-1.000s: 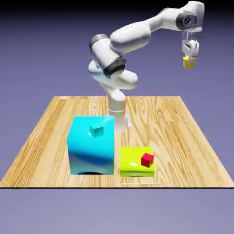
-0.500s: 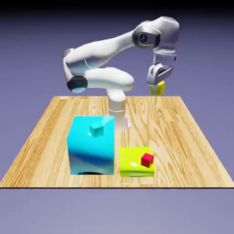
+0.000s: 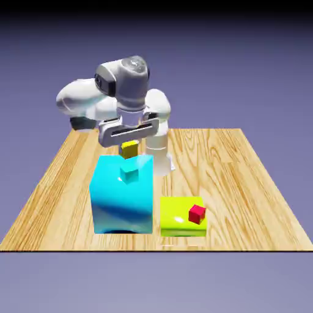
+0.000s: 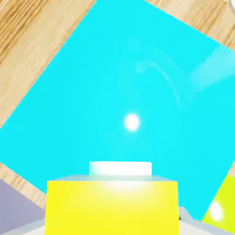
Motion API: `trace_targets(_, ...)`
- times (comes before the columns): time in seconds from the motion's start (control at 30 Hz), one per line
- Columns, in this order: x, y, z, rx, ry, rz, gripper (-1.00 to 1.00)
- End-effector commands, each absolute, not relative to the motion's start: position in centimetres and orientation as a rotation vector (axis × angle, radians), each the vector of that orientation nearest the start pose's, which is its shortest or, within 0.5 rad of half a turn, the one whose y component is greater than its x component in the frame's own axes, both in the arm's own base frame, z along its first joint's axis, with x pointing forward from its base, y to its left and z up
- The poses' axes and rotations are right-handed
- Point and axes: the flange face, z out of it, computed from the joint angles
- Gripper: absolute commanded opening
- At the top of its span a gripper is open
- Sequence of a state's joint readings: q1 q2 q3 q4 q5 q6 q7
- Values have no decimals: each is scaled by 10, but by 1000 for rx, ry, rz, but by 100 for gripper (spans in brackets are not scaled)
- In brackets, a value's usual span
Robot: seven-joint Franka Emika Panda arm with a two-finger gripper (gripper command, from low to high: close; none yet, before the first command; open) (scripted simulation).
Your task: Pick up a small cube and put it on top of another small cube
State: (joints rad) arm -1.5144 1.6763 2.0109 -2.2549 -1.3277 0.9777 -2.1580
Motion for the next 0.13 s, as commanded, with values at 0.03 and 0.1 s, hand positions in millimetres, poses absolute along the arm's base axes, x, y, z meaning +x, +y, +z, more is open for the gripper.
trace_targets(0.03,444,-84,380,337,3266,-198,100)
trace_targets(0.1,449,-83,417,343,3267,-203,100)
